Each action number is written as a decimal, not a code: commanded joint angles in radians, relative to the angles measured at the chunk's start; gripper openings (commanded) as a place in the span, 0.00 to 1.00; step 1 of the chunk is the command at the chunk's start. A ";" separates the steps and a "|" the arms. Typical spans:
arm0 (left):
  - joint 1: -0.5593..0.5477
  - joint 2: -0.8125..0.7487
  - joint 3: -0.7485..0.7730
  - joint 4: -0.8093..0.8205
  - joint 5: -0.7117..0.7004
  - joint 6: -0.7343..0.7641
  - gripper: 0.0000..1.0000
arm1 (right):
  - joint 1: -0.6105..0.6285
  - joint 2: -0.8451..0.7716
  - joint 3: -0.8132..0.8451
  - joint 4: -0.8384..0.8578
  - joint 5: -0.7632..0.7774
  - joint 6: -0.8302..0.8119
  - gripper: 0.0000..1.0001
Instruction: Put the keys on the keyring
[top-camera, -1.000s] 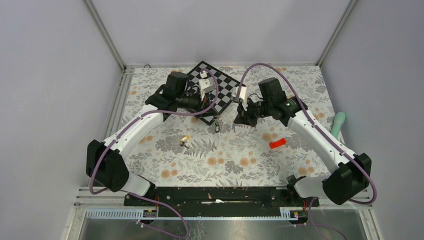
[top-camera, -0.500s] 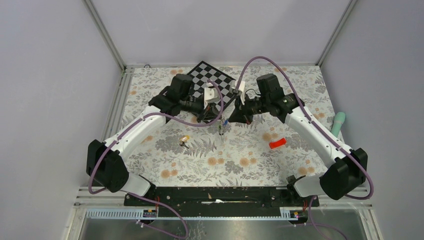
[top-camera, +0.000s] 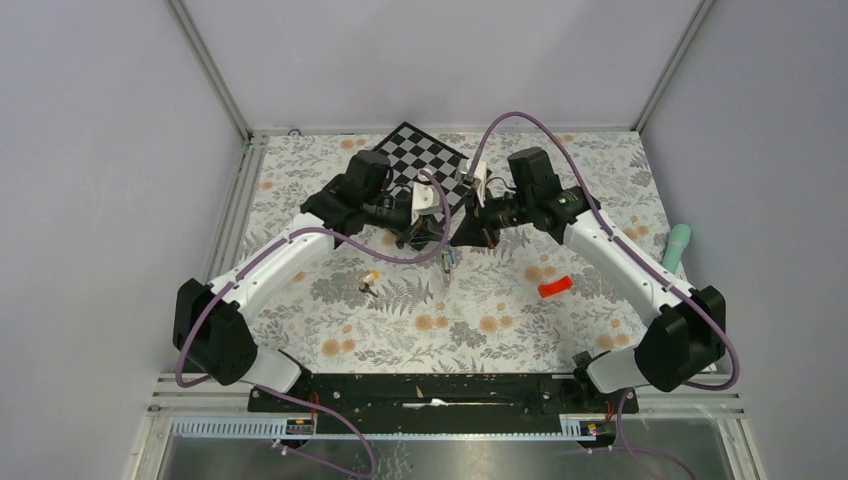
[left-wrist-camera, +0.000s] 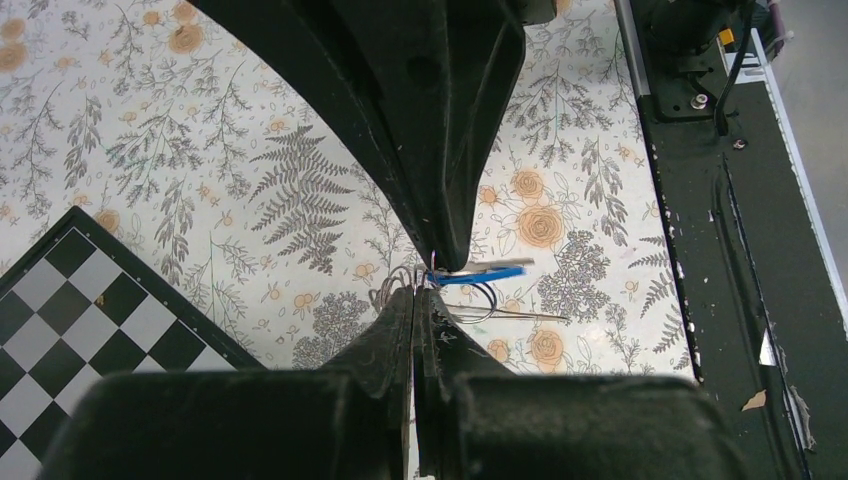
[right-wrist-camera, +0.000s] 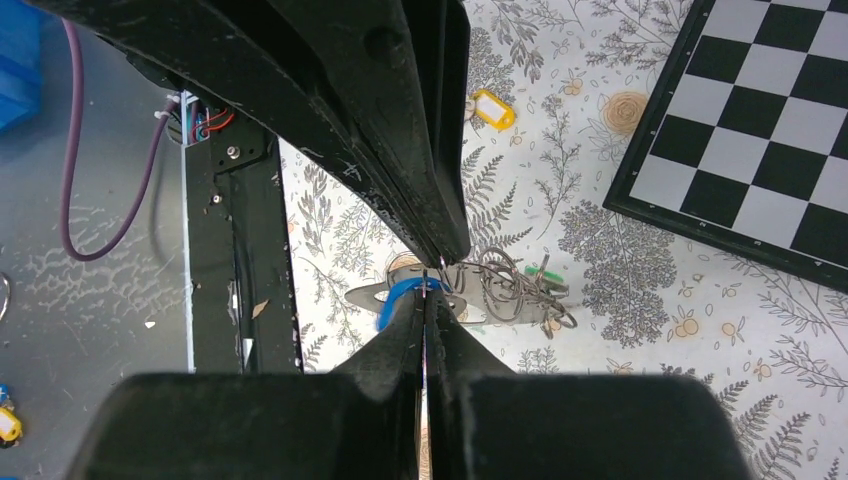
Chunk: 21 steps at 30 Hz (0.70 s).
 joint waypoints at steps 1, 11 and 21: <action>-0.006 -0.021 0.004 0.024 0.021 0.028 0.00 | 0.005 0.016 -0.001 0.041 -0.039 0.028 0.00; -0.005 -0.030 -0.009 0.024 0.035 0.044 0.00 | 0.004 0.023 -0.015 0.039 0.004 0.021 0.00; -0.005 -0.033 -0.009 0.003 0.054 0.074 0.00 | 0.004 0.043 -0.006 0.022 0.005 0.021 0.00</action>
